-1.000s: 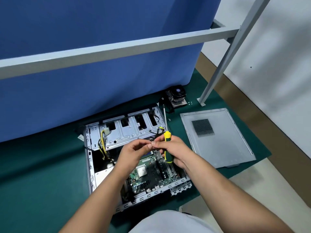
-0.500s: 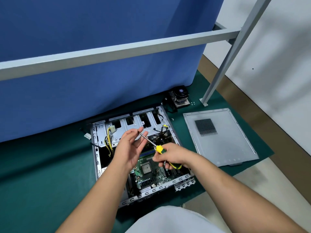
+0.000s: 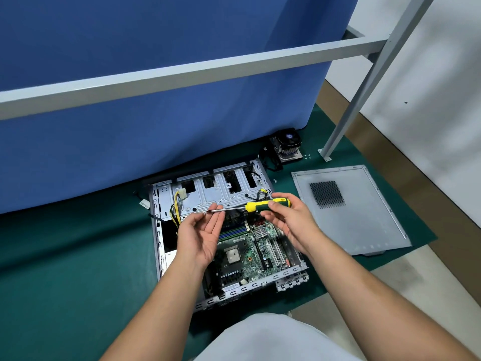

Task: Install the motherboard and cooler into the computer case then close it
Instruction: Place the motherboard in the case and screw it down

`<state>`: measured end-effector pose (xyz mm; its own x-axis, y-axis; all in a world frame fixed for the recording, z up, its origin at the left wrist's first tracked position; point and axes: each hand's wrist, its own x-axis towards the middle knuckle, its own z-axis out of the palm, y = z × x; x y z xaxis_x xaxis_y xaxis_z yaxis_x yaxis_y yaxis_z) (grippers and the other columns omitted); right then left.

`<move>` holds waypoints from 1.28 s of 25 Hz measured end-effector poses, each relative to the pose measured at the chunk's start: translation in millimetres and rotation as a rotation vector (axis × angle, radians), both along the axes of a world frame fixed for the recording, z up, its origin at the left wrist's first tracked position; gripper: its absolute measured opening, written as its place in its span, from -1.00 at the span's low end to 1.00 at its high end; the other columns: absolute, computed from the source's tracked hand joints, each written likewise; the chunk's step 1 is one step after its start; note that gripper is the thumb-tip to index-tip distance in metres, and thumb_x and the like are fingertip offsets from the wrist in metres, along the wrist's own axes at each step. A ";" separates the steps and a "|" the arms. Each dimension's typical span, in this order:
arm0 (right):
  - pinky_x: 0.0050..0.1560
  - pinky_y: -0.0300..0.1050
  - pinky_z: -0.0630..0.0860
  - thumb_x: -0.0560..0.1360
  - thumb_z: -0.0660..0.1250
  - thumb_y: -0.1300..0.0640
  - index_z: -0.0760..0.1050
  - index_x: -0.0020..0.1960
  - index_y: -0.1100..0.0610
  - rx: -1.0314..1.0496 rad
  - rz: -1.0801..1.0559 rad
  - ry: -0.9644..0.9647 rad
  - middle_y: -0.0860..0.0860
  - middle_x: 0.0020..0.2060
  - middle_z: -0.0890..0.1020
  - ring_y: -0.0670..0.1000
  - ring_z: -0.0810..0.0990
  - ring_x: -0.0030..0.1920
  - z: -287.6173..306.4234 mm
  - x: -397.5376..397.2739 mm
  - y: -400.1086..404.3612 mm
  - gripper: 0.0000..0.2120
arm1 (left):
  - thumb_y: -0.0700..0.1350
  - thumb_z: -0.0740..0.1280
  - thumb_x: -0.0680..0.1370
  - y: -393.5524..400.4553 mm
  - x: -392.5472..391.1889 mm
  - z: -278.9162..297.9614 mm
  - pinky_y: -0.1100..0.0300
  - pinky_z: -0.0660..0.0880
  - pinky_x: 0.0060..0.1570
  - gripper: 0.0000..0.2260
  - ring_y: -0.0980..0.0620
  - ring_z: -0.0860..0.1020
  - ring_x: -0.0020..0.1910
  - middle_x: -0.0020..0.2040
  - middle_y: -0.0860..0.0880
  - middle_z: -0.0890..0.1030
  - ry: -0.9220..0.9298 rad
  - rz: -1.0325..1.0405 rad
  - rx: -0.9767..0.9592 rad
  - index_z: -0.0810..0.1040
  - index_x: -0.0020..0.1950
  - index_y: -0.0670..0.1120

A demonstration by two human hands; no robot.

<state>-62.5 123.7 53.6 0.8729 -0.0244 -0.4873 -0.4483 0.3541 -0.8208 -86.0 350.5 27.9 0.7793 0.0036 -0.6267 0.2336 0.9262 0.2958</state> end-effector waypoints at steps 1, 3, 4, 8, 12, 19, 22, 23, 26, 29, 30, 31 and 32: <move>-0.08 -0.14 0.67 0.54 0.40 0.37 0.54 0.25 0.22 -0.001 -0.001 0.002 0.29 0.04 0.69 0.18 0.74 -0.05 0.1 -0.6 -0.2 -0.70 | -0.31 0.18 0.60 0.7 -0.6 -0.6 -0.10 0.66 0.07 -0.87 -0.31 0.67 0.15 0.18 -0.35 0.65 -0.009 -0.001 -0.016 0.50 0.07 -0.27; -0.08 -0.15 0.67 0.54 0.41 0.37 0.54 0.25 0.23 -0.003 -0.002 0.008 0.31 0.07 0.68 0.17 0.74 -0.05 0.6 -1.4 -0.7 -0.71 | -0.32 0.17 0.61 1.2 -1.3 -0.9 -0.10 0.65 0.08 -0.84 -0.31 0.66 0.17 0.19 -0.35 0.65 -0.017 -0.009 -0.028 0.51 0.10 -0.31; -0.08 -0.15 0.67 0.54 0.41 0.37 0.54 0.25 0.23 -0.005 0.001 0.010 0.31 0.07 0.67 0.17 0.74 -0.05 0.8 -1.8 -0.9 -0.71 | -0.32 0.17 0.62 1.0 -1.5 -0.8 -0.10 0.64 0.10 -0.84 -0.30 0.66 0.17 0.20 -0.35 0.64 -0.016 -0.015 -0.030 0.51 0.10 -0.32; -0.06 -0.14 0.67 0.54 0.40 0.37 0.54 0.24 0.23 -0.013 0.012 0.009 0.31 0.08 0.67 0.17 0.74 -0.04 3.1 -2.4 -1.9 -0.71 | -0.32 0.18 0.63 0.3 -2.3 0.5 -0.09 0.63 0.11 -0.81 -0.30 0.66 0.17 0.20 -0.35 0.64 -0.005 -0.031 -0.034 0.52 0.16 -0.36; -0.05 -0.13 0.68 0.54 0.41 0.37 0.56 0.23 0.22 -0.025 0.012 0.005 0.29 0.08 0.67 0.17 0.75 -0.03 3.8 -4.1 -2.6 -0.72 | -0.32 0.20 0.63 -0.4 -3.3 1.0 -0.10 0.62 0.14 -0.83 -0.29 0.66 0.16 0.19 -0.35 0.65 0.008 -0.045 -0.020 0.54 0.12 -0.37; -0.01 -0.12 0.68 0.55 0.39 0.37 0.56 0.23 0.19 -0.062 0.039 -0.017 0.25 0.06 0.69 0.18 0.75 -0.01 6.4 -8.1 -1.6 -0.72 | -0.31 0.22 0.64 0.1 -5.9 0.3 -0.10 0.62 0.12 -0.87 -0.29 0.67 0.14 0.17 -0.35 0.66 0.048 -0.060 0.050 0.51 0.12 -0.31; 0.00 -0.14 0.68 0.55 0.40 0.36 0.56 0.22 0.16 -0.106 0.079 -0.043 0.26 0.05 0.70 0.16 0.75 0.00 6.0 -10.3 -2.1 -0.72 | -0.31 0.22 0.64 1.9 -7.3 -0.3 -0.10 0.66 0.04 -0.88 -0.30 0.68 0.12 0.15 -0.36 0.66 0.077 -0.090 0.077 0.52 0.10 -0.32; 0.02 -0.13 0.68 0.55 0.40 0.36 0.57 0.22 0.14 -0.121 0.097 -0.054 0.26 0.04 0.71 0.16 0.75 0.00 5.6 -11.1 -2.3 -0.72 | -0.31 0.22 0.65 3.0 -7.9 -0.9 -0.10 0.67 0.01 -0.87 -0.31 0.68 0.12 0.15 -0.37 0.66 0.084 -0.094 0.078 0.52 0.10 -0.33; 0.06 -0.10 0.67 0.55 0.42 0.34 0.58 0.20 0.12 -0.159 0.145 -0.101 0.24 0.07 0.70 0.16 0.75 0.01 4.5 -13.3 0.6 -0.73 | -0.29 0.22 0.66 6.7 -8.9 -3.0 -0.11 0.68 -0.04 -0.87 -0.33 0.69 0.08 0.12 -0.38 0.66 0.108 -0.111 0.081 0.51 0.13 -0.32; 0.07 -0.09 0.67 0.56 0.42 0.32 0.60 0.18 0.08 -0.203 0.193 -0.156 0.20 0.14 0.66 0.16 0.75 0.01 3.3 -14.7 4.7 -0.75 | -0.27 0.21 0.66 11.3 -12.3 -4.6 -0.11 0.68 -0.03 -0.83 -0.32 0.69 0.08 0.13 -0.39 0.66 0.132 -0.151 0.095 0.51 0.18 -0.32; 0.08 -0.08 0.67 0.56 0.42 0.32 0.60 0.17 0.06 -0.213 0.205 -0.172 0.19 0.15 0.65 0.16 0.75 0.01 3.2 -15.0 5.6 -0.75 | -0.26 0.21 0.66 12.6 -13.5 -4.5 -0.12 0.68 -0.04 -0.84 -0.32 0.69 0.07 0.13 -0.39 0.65 0.137 -0.164 0.097 0.51 0.17 -0.30; 0.07 -0.09 0.67 0.56 0.43 0.31 0.60 0.17 0.05 -0.218 0.207 -0.186 0.19 0.13 0.66 0.16 0.75 0.00 3.5 -14.7 6.2 -0.75 | -0.26 0.21 0.66 13.5 -14.1 -3.6 -0.13 0.68 -0.05 -0.87 -0.32 0.69 0.07 0.13 -0.40 0.65 0.139 -0.173 0.096 0.50 0.13 -0.28; 0.05 -0.10 0.67 0.56 0.43 0.30 0.59 0.18 0.04 -0.220 0.199 -0.196 0.20 0.10 0.67 0.16 0.75 0.00 3.7 -14.5 7.0 -0.75 | -0.26 0.20 0.66 14.2 -14.6 -2.6 -0.14 0.67 -0.04 -0.90 -0.33 0.69 0.07 0.13 -0.41 0.65 0.137 -0.175 0.093 0.49 0.08 -0.25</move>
